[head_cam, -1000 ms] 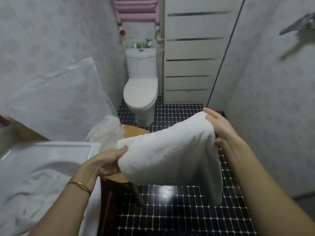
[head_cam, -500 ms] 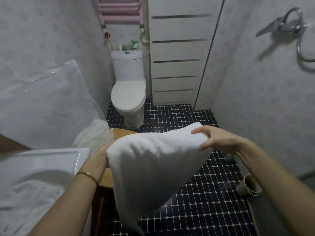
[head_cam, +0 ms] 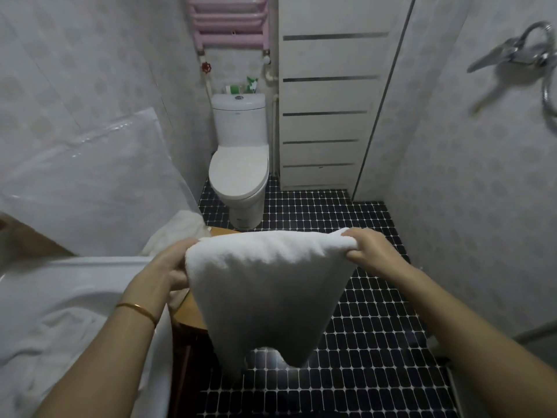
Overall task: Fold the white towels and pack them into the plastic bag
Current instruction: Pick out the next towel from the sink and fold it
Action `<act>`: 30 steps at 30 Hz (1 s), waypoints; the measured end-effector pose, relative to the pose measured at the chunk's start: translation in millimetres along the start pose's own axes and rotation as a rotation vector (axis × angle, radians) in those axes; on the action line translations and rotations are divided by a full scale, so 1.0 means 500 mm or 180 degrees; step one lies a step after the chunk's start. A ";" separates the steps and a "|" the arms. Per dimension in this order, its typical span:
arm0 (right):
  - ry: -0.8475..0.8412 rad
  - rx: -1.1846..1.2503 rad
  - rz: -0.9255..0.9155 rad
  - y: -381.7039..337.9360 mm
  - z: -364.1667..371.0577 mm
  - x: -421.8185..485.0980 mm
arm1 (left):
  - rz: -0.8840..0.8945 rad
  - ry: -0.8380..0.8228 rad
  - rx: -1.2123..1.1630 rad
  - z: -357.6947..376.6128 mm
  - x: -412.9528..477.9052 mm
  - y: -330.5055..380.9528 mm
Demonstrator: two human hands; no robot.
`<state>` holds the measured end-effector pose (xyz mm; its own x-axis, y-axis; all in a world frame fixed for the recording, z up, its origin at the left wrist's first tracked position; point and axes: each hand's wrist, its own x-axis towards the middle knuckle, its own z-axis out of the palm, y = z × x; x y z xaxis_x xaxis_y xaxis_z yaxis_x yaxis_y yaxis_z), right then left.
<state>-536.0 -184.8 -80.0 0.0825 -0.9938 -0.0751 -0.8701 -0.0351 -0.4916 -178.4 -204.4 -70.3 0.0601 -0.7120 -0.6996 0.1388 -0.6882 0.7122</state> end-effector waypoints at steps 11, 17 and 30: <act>0.0645 0.2980 0.0053 -0.050 -0.053 0.003 | -0.0466 -0.0642 -0.0195 -0.037 0.017 0.021; 0.0518 0.3998 0.0050 -0.067 -0.062 0.008 | 0.0578 -0.0942 -0.0412 -0.020 0.031 0.001; 0.0537 0.4120 0.0567 0.014 -0.058 0.006 | 0.2689 0.0804 0.2890 0.042 -0.039 0.014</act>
<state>-555.9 -191.3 -58.7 -0.1272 -0.9784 -0.1627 0.2367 0.1294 -0.9629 -199.3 -198.5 -50.4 -0.0011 -0.9975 0.0709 -0.7552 0.0473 0.6537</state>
